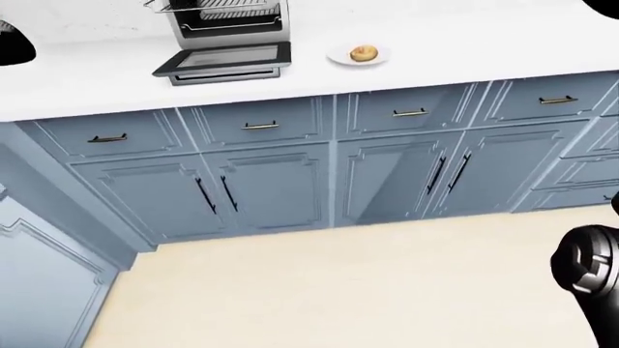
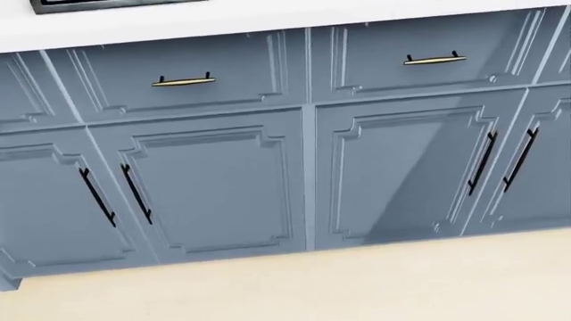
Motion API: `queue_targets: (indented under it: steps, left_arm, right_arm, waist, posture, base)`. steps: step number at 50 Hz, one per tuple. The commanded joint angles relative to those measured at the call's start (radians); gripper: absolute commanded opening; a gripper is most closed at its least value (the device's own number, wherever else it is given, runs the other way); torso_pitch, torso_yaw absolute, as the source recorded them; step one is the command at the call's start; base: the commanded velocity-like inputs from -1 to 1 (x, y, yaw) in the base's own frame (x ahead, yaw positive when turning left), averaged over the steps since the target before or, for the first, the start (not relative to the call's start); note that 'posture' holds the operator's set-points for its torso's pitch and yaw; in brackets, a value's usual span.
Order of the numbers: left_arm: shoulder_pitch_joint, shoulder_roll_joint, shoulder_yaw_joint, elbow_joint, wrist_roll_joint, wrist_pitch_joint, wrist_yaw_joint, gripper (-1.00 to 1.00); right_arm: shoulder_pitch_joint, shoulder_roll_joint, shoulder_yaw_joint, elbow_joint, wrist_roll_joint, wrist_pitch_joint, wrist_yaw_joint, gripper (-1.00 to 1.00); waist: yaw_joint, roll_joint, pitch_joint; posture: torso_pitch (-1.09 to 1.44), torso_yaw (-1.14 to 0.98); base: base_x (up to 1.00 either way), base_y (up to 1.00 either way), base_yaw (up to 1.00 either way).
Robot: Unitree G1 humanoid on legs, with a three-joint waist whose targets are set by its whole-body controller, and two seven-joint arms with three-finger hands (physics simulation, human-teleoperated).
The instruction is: Place the bread on the top rack of the toaster oven.
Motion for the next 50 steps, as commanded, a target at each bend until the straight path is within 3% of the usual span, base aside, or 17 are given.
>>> queue_targets:
  steps: [1, 3, 9, 10, 13, 17, 18, 20, 25, 28, 30, 31, 33, 34, 37, 44, 50]
  left_arm:
    - [-0.004, 0.008, 0.013, 0.004, 0.019, -0.035, -0.002, 1.00]
    - [-0.008, 0.012, 0.018, 0.007, 0.015, -0.031, -0.002, 1.00]
    - [-0.006, 0.014, 0.011, 0.004, 0.014, -0.037, 0.001, 1.00]
    - [-0.005, 0.011, 0.009, 0.003, 0.017, -0.037, 0.001, 1.00]
    - [-0.007, 0.012, 0.016, 0.001, 0.011, -0.030, 0.003, 1.00]
    - [-0.003, 0.012, 0.017, 0.000, 0.014, -0.032, 0.001, 1.00]
    - [-0.003, 0.011, 0.014, 0.000, 0.015, -0.034, 0.000, 1.00]
    - [-0.002, 0.005, 0.014, 0.000, 0.019, -0.032, 0.000, 1.00]
    - [0.000, 0.008, 0.014, -0.009, 0.025, -0.024, 0.005, 1.00]
    - [-0.007, 0.005, 0.013, -0.006, 0.025, -0.021, 0.002, 1.00]
    - [-0.008, 0.005, 0.016, -0.005, 0.021, -0.021, 0.002, 1.00]
    - [-0.008, 0.004, 0.015, -0.004, 0.021, -0.021, 0.002, 1.00]
    - [-0.009, 0.003, 0.013, -0.003, 0.024, -0.022, 0.000, 1.00]
    - [-0.008, 0.001, 0.012, -0.002, 0.027, -0.022, -0.001, 1.00]
    - [-0.011, -0.001, 0.009, -0.004, 0.026, -0.020, 0.001, 1.00]
    - [-0.018, -0.004, 0.008, -0.004, 0.031, -0.015, -0.002, 1.00]
    - [-0.020, -0.006, 0.006, -0.006, 0.034, -0.013, -0.001, 1.00]
  right_arm:
    - [-0.020, -0.002, -0.001, -0.021, -0.009, -0.027, 0.014, 1.00]
    - [-0.024, -0.001, -0.003, -0.018, -0.018, -0.024, 0.020, 1.00]
    - [-0.025, 0.006, -0.005, -0.018, -0.035, -0.023, 0.028, 1.00]
    - [-0.023, 0.007, -0.004, -0.021, -0.037, -0.020, 0.028, 1.00]
    - [-0.020, 0.010, -0.005, -0.026, -0.041, -0.017, 0.032, 1.00]
    - [-0.021, 0.011, -0.004, -0.029, -0.052, -0.012, 0.039, 1.00]
    - [-0.019, 0.012, -0.003, -0.026, -0.056, -0.017, 0.040, 1.00]
    - [-0.020, 0.013, -0.004, -0.024, -0.061, -0.018, 0.044, 1.00]
    - [-0.012, 0.012, 0.001, -0.026, -0.078, -0.025, 0.054, 1.00]
    - [-0.011, 0.019, 0.000, -0.028, -0.084, -0.021, 0.058, 1.00]
    - [-0.013, 0.020, -0.001, -0.030, -0.088, -0.019, 0.060, 1.00]
    - [-0.015, 0.020, -0.002, -0.030, -0.089, -0.017, 0.061, 1.00]
    - [-0.015, 0.022, -0.002, -0.028, -0.093, -0.021, 0.063, 1.00]
    - [-0.014, 0.023, -0.002, -0.034, -0.094, -0.021, 0.064, 1.00]
    - [-0.012, 0.026, -0.004, -0.036, -0.096, -0.018, 0.065, 1.00]
    - [-0.014, 0.029, -0.004, -0.033, -0.099, -0.016, 0.068, 1.00]
    - [-0.012, 0.029, -0.004, -0.036, -0.102, -0.015, 0.070, 1.00]
  waist:
    - [0.001, 0.000, -0.033]
    - [-0.001, 0.000, -0.013]
    - [0.001, 0.000, -0.032]
    - [0.000, -0.001, -0.011]
    - [0.001, 0.001, -0.033]
    - [-0.003, 0.002, -0.012]
    - [-0.001, 0.002, -0.031]
    - [-0.002, 0.002, -0.010]
    - [-0.002, 0.003, -0.032]
    - [-0.002, 0.001, -0.013]
    - [0.000, 0.001, -0.035]
    - [-0.001, 0.000, -0.013]
    - [-0.001, 0.001, -0.016]
    - [0.001, 0.002, -0.036]
    - [0.000, -0.003, -0.008]
    - [-0.001, -0.020, -0.011]
    - [0.000, 0.021, -0.017]
  posture:
    - [0.00, 0.00]
    - [0.00, 0.00]
    - [0.00, 0.00]
    - [0.00, 0.00]
    - [0.00, 0.00]
    - [0.00, 0.00]
    - [0.00, 0.00]
    - [0.00, 0.00]
    - [0.00, 0.00]
    - [0.00, 0.00]
    - [0.00, 0.00]
    - [0.00, 0.00]
    - [0.00, 0.00]
    - [0.00, 0.00]
    - [0.00, 0.00]
    - [0.00, 0.00]
    - [0.00, 0.00]
  base:
    - [0.05, 0.00, 0.00]
    - [0.04, 0.00, 0.00]
    - [0.05, 0.00, 0.00]
    - [0.05, 0.00, 0.00]
    - [0.04, 0.00, 0.00]
    - [0.05, 0.00, 0.00]
    - [0.05, 0.00, 0.00]
    - [0.05, 0.00, 0.00]
    - [0.05, 0.00, 0.00]
    - [0.05, 0.00, 0.00]
    - [0.05, 0.00, 0.00]
    - [0.05, 0.00, 0.00]
    - [0.05, 0.00, 0.00]
    - [0.13, 0.00, 0.00]
    - [0.30, 0.00, 0.00]
    - [0.33, 0.00, 0.00]
    - [0.34, 0.00, 0.00]
